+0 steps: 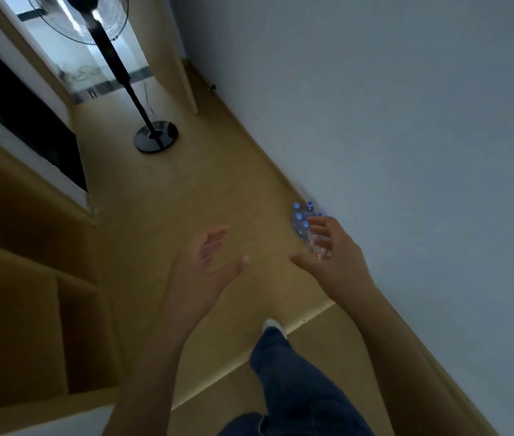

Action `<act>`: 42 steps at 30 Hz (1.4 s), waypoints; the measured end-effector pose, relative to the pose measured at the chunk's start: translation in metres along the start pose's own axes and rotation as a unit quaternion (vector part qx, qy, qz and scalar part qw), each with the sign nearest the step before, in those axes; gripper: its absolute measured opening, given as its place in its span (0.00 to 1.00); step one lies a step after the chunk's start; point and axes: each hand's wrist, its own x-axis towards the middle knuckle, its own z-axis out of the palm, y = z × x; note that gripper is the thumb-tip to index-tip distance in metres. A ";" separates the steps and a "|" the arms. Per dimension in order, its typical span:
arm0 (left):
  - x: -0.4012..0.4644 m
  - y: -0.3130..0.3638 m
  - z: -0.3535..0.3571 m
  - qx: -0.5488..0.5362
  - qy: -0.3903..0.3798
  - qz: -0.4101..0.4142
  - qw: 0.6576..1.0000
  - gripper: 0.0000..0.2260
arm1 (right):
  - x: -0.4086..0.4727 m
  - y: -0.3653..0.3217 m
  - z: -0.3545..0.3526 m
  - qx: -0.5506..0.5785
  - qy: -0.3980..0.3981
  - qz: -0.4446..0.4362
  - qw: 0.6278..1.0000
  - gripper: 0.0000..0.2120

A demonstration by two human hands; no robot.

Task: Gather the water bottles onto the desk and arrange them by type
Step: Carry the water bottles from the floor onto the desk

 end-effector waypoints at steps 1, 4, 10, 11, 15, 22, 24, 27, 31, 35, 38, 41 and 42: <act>0.026 0.004 -0.003 0.005 -0.004 0.004 1.000 0.19 | 0.023 -0.008 0.003 0.000 0.003 0.000 1.000 0.28; 0.097 0.016 -0.011 0.024 -0.019 0.012 0.999 0.20 | 0.083 -0.031 0.010 0.002 0.007 0.002 1.000 0.29; 0.213 0.032 -0.017 0.029 -0.066 0.015 0.997 0.22 | 0.176 -0.055 0.023 -0.019 0.025 0.024 0.999 0.29; 0.232 0.031 -0.017 0.030 -0.079 0.021 0.996 0.22 | 0.191 -0.056 0.026 -0.017 0.035 0.031 0.999 0.29; 0.314 0.028 -0.019 0.038 -0.139 0.027 0.989 0.21 | 0.249 -0.060 0.043 -0.011 0.090 0.069 0.993 0.29; 0.472 0.030 -0.035 0.080 -0.284 0.044 0.955 0.23 | 0.356 -0.078 0.085 0.018 0.215 0.152 0.965 0.28; 0.514 0.037 -0.040 0.104 -0.327 0.061 0.937 0.23 | 0.379 -0.084 0.096 0.025 0.257 0.177 0.950 0.28; 0.562 0.045 -0.035 0.129 -0.384 0.077 0.911 0.23 | 0.403 -0.091 0.107 0.039 0.300 0.222 0.927 0.28; 0.603 0.047 -0.011 0.138 -0.443 0.093 0.881 0.21 | 0.418 -0.087 0.113 0.073 0.353 0.267 0.894 0.27; 0.627 0.039 0.018 0.149 -0.484 0.090 0.858 0.21 | 0.432 -0.076 0.112 0.084 0.380 0.295 0.872 0.24; 0.641 0.030 0.035 0.158 -0.501 0.086 0.847 0.20 | 0.445 -0.062 0.108 0.081 0.389 0.306 0.865 0.22; 0.658 0.016 0.051 0.154 -0.512 0.081 0.841 0.19 | 0.459 -0.045 0.109 0.093 0.398 0.317 0.856 0.22; 0.665 0.011 0.058 0.150 -0.513 0.080 0.841 0.19 | 0.465 -0.040 0.109 0.096 0.398 0.320 0.854 0.22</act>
